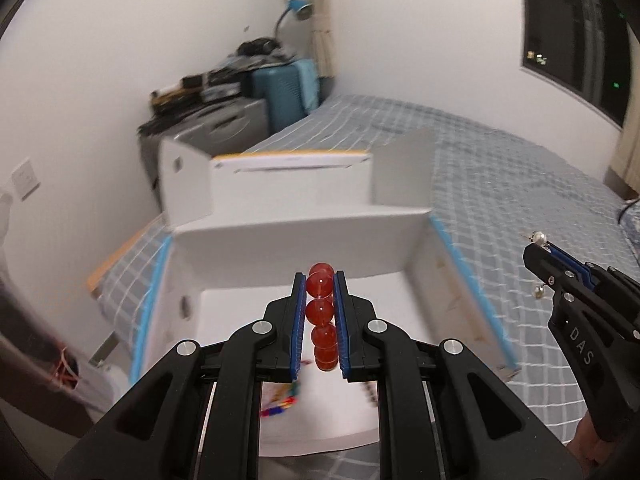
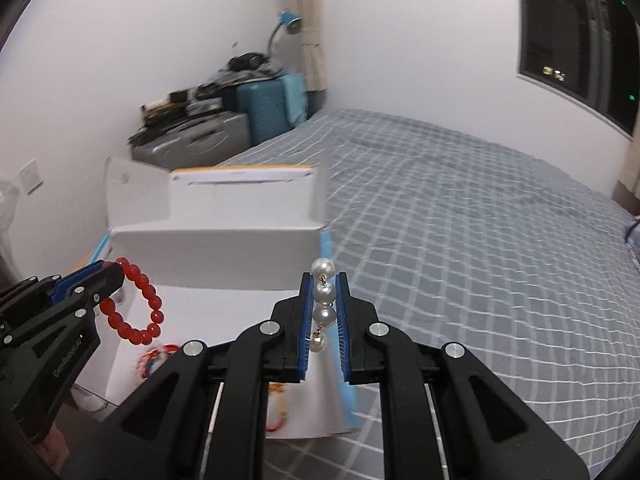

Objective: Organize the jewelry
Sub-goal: 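Carry both held bracelets up and over the open white box, then open both tools to drop the bracelets into the box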

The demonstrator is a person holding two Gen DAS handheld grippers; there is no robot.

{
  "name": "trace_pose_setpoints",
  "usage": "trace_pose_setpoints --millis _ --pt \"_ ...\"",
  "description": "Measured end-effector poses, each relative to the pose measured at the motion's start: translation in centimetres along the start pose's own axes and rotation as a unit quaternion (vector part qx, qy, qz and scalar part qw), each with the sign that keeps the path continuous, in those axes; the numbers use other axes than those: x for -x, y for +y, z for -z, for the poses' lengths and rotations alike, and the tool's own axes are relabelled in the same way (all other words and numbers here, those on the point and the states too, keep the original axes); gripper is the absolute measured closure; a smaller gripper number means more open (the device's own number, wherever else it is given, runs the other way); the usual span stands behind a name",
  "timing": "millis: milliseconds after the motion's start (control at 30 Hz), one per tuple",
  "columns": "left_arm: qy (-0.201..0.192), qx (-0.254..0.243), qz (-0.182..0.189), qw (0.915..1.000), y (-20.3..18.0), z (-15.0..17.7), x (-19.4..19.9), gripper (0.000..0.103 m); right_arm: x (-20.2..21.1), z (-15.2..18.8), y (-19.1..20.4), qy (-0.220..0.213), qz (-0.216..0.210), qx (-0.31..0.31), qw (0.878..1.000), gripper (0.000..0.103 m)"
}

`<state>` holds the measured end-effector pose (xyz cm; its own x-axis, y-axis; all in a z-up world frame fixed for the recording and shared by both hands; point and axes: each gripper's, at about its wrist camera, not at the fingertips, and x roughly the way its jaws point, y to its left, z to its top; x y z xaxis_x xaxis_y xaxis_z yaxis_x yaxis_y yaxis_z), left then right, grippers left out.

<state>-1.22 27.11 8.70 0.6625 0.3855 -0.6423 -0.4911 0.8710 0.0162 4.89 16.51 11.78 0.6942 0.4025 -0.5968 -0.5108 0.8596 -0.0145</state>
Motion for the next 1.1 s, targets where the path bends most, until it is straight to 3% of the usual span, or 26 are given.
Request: trace_pose_setpoints --millis 267,500,667,1000,1067,1100 --pt "0.048 0.017 -0.022 0.9985 4.3 1.6 -2.7 0.090 -3.8 0.8 4.9 0.043 -0.027 0.014 0.999 0.093" --pt "0.101 0.013 -0.034 0.9942 5.6 3.1 -5.3 0.090 -7.5 2.2 6.1 0.115 -0.033 0.011 0.993 0.093" --pt "0.118 0.011 -0.029 0.9925 6.0 3.8 -6.7 0.090 -9.3 3.5 6.3 0.146 -0.031 0.010 0.989 0.093" --pt "0.138 0.014 -0.028 0.9900 5.9 4.3 -8.3 0.089 -10.6 4.4 6.6 0.162 -0.030 0.010 0.986 0.091" --pt "0.134 0.018 -0.031 0.9904 6.0 4.3 -8.1 0.088 -10.5 4.5 6.7 0.164 -0.029 0.016 0.986 0.089" --pt "0.129 0.021 -0.034 0.9908 6.1 4.2 -7.8 0.087 -10.4 4.5 6.7 0.162 -0.031 0.016 0.986 0.082"
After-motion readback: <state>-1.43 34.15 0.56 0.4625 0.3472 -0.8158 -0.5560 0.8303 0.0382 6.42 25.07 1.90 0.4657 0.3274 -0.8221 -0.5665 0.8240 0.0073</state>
